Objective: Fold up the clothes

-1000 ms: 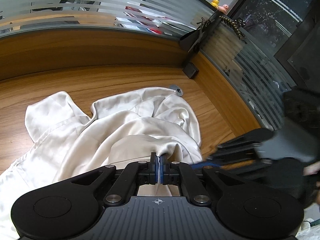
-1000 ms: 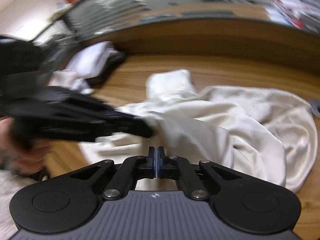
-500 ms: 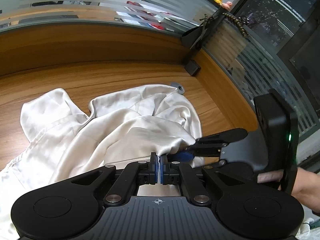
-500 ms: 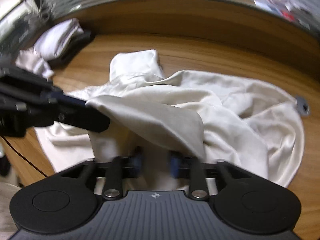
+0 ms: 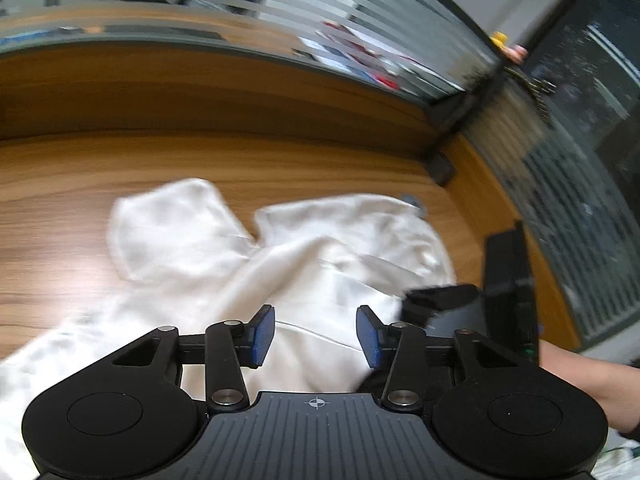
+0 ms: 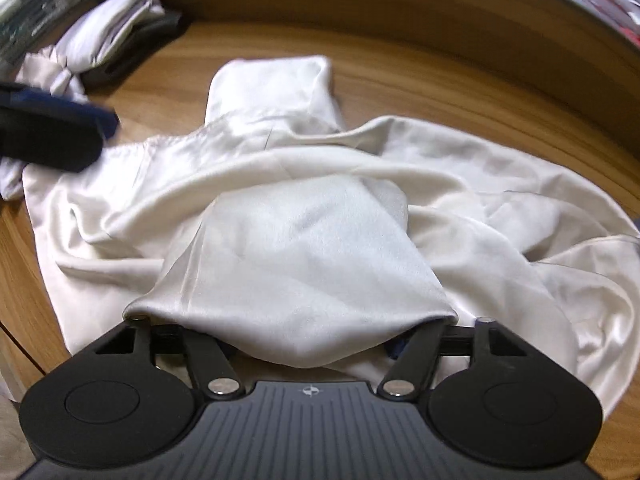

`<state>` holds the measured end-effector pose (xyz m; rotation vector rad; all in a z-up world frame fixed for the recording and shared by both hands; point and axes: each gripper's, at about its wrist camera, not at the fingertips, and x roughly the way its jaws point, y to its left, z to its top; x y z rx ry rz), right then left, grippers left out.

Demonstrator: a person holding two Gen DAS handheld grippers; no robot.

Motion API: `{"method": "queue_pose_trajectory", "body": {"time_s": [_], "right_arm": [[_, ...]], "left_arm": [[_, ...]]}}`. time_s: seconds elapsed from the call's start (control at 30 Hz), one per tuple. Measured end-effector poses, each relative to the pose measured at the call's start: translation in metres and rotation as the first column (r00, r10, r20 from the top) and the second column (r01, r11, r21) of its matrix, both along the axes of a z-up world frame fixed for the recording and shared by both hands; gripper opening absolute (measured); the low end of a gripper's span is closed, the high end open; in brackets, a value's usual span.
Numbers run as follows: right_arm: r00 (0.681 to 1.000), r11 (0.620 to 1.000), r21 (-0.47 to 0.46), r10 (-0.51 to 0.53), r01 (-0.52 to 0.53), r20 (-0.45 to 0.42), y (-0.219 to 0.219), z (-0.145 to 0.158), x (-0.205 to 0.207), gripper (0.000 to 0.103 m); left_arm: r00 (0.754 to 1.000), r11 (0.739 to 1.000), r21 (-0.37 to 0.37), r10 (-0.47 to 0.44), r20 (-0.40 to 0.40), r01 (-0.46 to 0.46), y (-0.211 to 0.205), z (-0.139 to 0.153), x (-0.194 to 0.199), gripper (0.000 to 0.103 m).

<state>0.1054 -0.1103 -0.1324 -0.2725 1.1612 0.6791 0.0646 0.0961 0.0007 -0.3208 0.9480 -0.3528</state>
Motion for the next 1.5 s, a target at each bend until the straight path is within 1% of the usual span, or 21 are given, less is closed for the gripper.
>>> {"method": "queue_pose_trajectory", "body": {"time_s": [0.07,0.1,0.17,0.23,0.33,0.43,0.57,0.63,0.7,0.77,0.83,0.9,0.97,1.03,1.1,1.17,1.23,1.33,1.43,1.47,1.5], "right_arm": [[1.0,1.0,0.002,0.018,-0.018,-0.008,0.004,-0.005,0.0,0.042],[1.0,1.0,0.007,0.026,-0.026,-0.013,0.006,-0.007,0.001,0.038],[0.999,0.999,0.021,0.037,-0.037,-0.023,0.008,-0.007,0.001,0.022],[0.999,0.999,0.034,0.035,-0.034,-0.026,0.006,-0.003,0.001,0.018],[0.999,0.998,0.055,0.03,-0.028,-0.029,-0.001,0.007,0.0,0.016],[0.999,0.996,0.085,0.021,-0.019,-0.03,-0.015,0.024,-0.003,0.012],[1.0,0.992,0.129,-0.005,0.008,-0.026,-0.042,0.054,-0.008,0.011],[0.999,0.989,0.146,-0.021,0.025,-0.025,-0.058,0.068,-0.011,0.011],[0.999,0.986,0.162,-0.041,0.045,-0.025,-0.074,0.083,-0.014,0.011],[0.997,0.982,0.176,-0.068,0.072,-0.029,-0.089,0.094,-0.016,0.011],[0.996,0.979,0.181,-0.089,0.093,-0.03,-0.102,0.102,-0.018,0.011],[0.993,0.976,0.184,-0.114,0.118,-0.029,-0.113,0.107,-0.02,0.011],[0.989,0.971,0.19,-0.145,0.148,-0.031,-0.123,0.11,-0.022,0.011],[0.984,0.961,0.208,-0.176,0.181,-0.043,-0.131,0.113,-0.024,0.011],[0.978,0.951,0.226,-0.202,0.21,-0.056,-0.138,0.114,-0.024,0.011],[0.973,0.944,0.236,-0.22,0.229,-0.062,-0.141,0.115,-0.026,0.011],[0.969,0.938,0.245,-0.236,0.245,-0.068,-0.143,0.115,-0.026,0.011],[0.962,0.924,0.27,-0.259,0.272,-0.082,-0.146,0.117,-0.027,0.011],[0.955,0.907,0.299,-0.282,0.295,-0.089,-0.146,0.118,-0.027,0.011],[0.952,0.899,0.314,-0.291,0.306,-0.095,-0.145,0.118,-0.027,0.011],[0.948,0.889,0.329,-0.3,0.317,-0.104,-0.145,0.118,-0.027,0.011]], "left_arm": [[0.999,0.998,0.046,0.046,-0.023,-0.045,0.014,-0.013,0.004,0.045],[0.997,0.996,0.059,0.062,-0.039,-0.06,0.019,-0.021,0.007,0.045],[0.993,0.993,0.078,0.089,-0.073,-0.084,0.027,-0.038,0.012,0.039],[0.988,0.99,0.095,0.109,-0.105,-0.099,0.03,-0.055,0.017,0.036],[0.984,0.99,0.11,0.108,-0.139,-0.093,0.031,-0.073,0.022,0.032],[0.982,0.988,0.141,0.092,-0.165,-0.069,0.026,-0.086,0.022,0.027],[0.98,0.981,0.191,0.061,-0.189,-0.024,0.02,-0.099,0.019,0.024],[0.984,0.977,0.211,0.045,-0.17,-0.008,0.019,-0.099,0.016,0.023],[0.983,0.976,0.216,0.045,-0.18,-0.005,0.02,-0.098,0.017,0.021],[0.986,0.981,0.195,0.02,-0.164,0.012,0.017,-0.089,0.014,0.022],[0.993,0.986,0.162,-0.026,-0.114,0.045,0.012,-0.075,0.008,0.028],[0.993,0.983,0.151,-0.099,-0.065,0.107,-0.004,-0.057,-0.001,0.054],[0.984,0.973,0.145,-0.178,-0.018,0.179,-0.023,-0.041,-0.009,0.058],[0.966,0.957,0.138,-0.258,0.015,0.254,-0.044,-0.029,-0.017,0.064],[0.944,0.938,0.122,-0.33,0.035,0.323,-0.066,-0.024,-0.024,0.075],[0.915,0.911,0.117,-0.401,0.042,0.394,-0.089,-0.022,-0.027,0.08],[0.893,0.889,0.126,-0.449,0.039,0.441,-0.107,-0.022,-0.029,0.082],[0.86,0.852,0.167,-0.509,0.043,0.496,-0.131,-0.025,-0.032,0.087],[0.852,0.84,0.187,-0.523,0.025,0.51,-0.141,-0.032,-0.032,0.088],[0.85,0.836,0.193,-0.526,0.018,0.514,-0.144,-0.034,-0.032,0.086],[0.848,0.832,0.199,-0.53,0.011,0.517,-0.147,-0.036,-0.032,0.079]]}}
